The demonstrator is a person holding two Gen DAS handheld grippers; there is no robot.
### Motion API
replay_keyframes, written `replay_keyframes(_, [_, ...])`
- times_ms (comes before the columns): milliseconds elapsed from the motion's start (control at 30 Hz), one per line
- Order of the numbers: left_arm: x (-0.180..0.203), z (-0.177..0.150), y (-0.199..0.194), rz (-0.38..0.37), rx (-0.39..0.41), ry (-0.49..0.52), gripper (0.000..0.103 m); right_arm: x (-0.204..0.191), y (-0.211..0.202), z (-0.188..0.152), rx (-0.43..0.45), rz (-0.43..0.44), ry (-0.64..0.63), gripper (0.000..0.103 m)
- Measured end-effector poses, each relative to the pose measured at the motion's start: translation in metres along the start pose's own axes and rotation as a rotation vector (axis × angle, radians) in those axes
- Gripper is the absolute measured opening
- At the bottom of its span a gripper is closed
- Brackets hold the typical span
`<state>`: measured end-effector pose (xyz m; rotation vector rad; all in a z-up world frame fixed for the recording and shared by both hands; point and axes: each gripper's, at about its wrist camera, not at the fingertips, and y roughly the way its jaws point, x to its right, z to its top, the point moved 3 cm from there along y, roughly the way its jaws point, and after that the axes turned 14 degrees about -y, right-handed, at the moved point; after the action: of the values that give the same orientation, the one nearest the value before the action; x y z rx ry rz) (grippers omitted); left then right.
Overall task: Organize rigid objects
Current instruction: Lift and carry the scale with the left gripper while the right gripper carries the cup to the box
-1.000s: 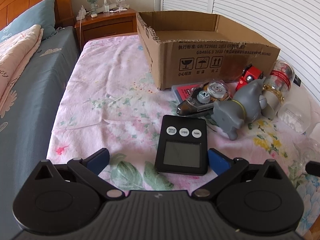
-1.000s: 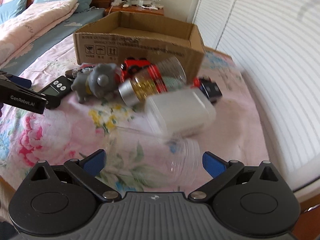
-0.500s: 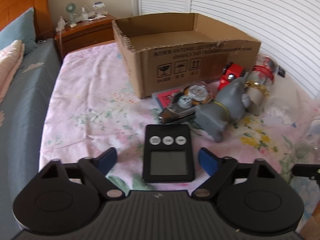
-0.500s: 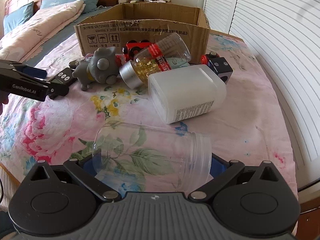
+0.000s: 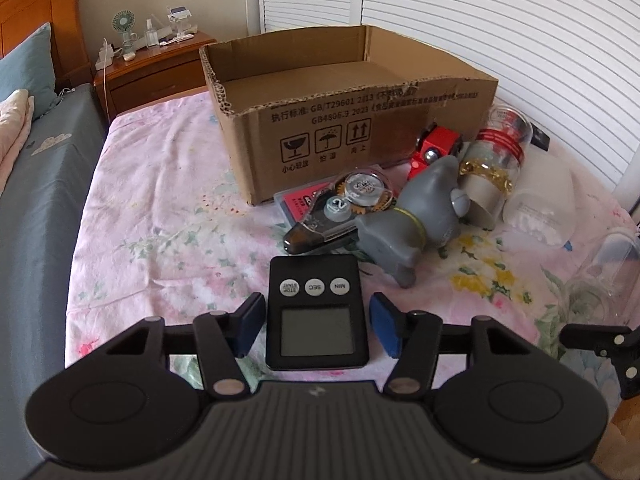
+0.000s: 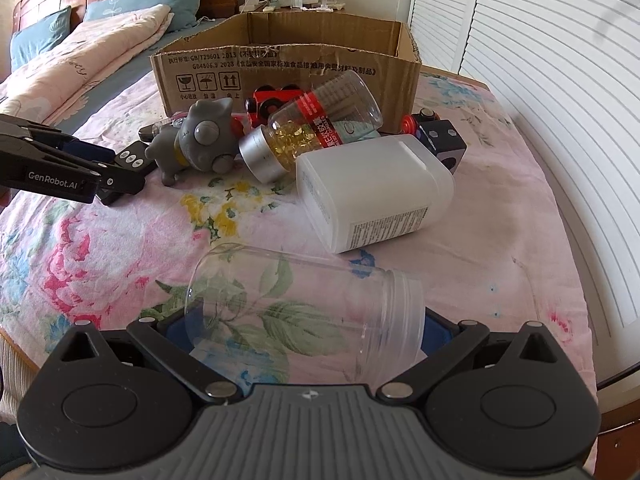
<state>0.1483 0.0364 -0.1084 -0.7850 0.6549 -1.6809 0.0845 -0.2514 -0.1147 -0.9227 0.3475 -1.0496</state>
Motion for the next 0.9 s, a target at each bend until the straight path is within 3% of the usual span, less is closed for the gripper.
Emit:
replay_keyframes(367, [0.001,0.000,0.001,-0.021,0.003,0.013,0.056,-0.002,0.000,0.005,-0.030,-0.023,0.010,0.103])
replay_keyframes(600, [0.002,0.002,0.001,-0.014,-0.003,0.022,0.058,0.001,-0.007,0.012,-0.001,-0.009,0.029,0.103])
replay_keyframes(700, [0.002,0.002,0.000,-0.019,-0.013,0.015,0.052,0.002,-0.009,0.015,-0.009,-0.018,0.027,0.101])
replay_keyframes(900, [0.003,0.000,-0.004,-0.016,-0.026,0.029,0.052,0.001,-0.011,0.018,-0.023,-0.032,-0.007,0.098])
